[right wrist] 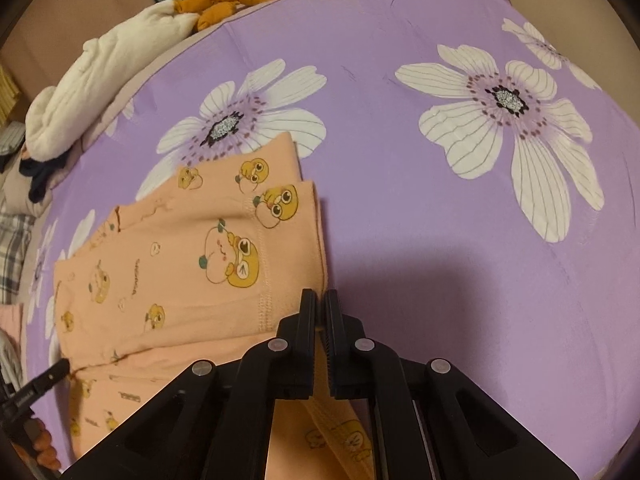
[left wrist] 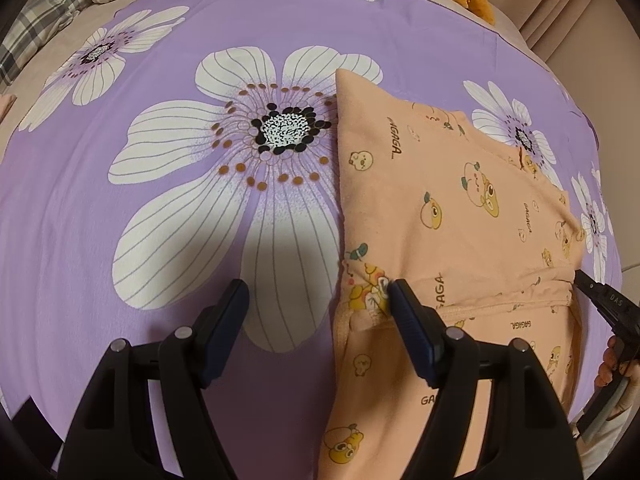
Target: Fold small clothes
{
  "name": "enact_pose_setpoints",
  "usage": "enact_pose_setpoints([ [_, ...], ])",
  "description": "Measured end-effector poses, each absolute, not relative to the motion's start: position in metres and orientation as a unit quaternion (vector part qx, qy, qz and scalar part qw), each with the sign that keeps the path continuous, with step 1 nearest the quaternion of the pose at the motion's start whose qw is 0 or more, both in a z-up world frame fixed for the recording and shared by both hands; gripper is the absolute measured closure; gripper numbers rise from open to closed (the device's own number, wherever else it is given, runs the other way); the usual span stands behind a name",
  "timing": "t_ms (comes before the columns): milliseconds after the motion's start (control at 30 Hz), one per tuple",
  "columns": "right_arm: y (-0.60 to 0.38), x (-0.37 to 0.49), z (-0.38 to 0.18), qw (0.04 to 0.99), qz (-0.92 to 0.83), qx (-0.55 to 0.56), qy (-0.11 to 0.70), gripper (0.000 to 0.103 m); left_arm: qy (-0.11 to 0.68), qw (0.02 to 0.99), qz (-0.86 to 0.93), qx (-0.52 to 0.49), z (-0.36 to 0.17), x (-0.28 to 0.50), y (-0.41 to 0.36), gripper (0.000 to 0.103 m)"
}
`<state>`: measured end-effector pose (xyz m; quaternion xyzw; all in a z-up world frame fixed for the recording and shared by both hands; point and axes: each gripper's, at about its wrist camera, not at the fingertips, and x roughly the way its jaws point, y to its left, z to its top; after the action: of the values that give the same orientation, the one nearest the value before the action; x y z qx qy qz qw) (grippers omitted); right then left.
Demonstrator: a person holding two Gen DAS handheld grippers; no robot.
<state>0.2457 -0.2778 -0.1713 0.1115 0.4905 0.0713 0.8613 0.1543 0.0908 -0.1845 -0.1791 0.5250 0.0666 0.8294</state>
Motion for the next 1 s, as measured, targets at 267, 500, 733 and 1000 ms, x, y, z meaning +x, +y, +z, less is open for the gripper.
enact_pose_setpoints([
  [267,-0.2714,0.2471,-0.1727,0.864,0.059,0.098,0.491,0.098,0.525,0.828,0.067,-0.183,-0.1850,0.1544,0.0908,0.028],
  [500,-0.2709,0.2473,-0.1741,0.863,0.055,0.098,0.493,0.098,0.526,0.827,0.070,-0.188,-0.1850,0.1544,0.0909,0.028],
  [733,-0.2705,0.2478,-0.1755,0.862,0.050,0.098,0.494,0.098,0.526,0.826,0.071,-0.189,-0.1854,0.1552,0.0910,0.028],
  [1000,-0.2675,0.2482,-0.1770,0.865,0.043,0.089,0.492,0.098,0.525,0.827,0.071,-0.189,-0.1862,0.1550,0.0910,0.025],
])
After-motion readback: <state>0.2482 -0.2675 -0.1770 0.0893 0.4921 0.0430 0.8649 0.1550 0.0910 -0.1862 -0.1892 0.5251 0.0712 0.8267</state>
